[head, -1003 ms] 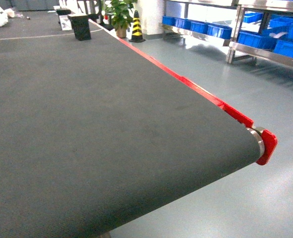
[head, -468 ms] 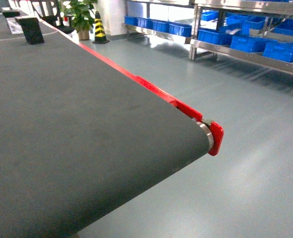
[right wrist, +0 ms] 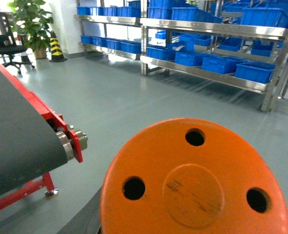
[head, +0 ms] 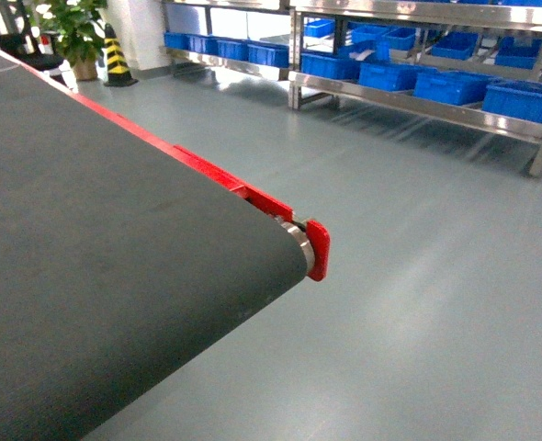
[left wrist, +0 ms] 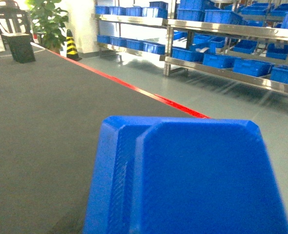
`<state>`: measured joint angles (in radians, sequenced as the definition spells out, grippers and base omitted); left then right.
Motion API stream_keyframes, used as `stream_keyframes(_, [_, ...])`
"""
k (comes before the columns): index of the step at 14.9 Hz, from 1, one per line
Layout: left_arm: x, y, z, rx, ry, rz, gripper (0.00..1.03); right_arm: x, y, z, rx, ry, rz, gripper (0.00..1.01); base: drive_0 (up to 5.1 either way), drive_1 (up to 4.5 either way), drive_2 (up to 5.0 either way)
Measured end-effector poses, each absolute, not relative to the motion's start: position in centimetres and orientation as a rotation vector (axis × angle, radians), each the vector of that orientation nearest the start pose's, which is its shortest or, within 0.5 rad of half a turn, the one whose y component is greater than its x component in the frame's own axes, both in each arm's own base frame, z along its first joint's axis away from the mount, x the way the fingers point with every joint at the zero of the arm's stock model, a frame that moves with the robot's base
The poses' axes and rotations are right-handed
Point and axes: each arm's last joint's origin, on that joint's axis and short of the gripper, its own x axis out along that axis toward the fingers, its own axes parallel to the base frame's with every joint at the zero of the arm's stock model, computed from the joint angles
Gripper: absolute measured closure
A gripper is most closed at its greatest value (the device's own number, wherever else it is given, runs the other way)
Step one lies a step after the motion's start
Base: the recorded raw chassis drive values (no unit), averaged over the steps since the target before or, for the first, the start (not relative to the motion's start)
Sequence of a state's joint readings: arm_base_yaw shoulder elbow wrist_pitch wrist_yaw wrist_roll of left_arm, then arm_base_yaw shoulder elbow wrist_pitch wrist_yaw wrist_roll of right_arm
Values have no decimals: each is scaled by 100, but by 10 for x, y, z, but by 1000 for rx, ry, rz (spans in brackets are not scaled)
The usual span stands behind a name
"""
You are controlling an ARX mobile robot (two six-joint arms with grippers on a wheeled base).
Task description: Sort blue parts and orange caps into right shelf containers
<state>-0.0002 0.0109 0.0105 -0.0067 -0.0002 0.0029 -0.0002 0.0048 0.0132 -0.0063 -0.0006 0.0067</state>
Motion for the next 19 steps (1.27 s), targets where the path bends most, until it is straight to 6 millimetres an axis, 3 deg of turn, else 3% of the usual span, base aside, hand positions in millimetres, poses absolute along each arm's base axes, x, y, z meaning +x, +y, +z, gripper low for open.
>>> stream_keyframes(19, [98, 0, 166, 3, 7, 0, 60, 97, 0, 167, 7, -2, 0, 57, -160, -160, -160])
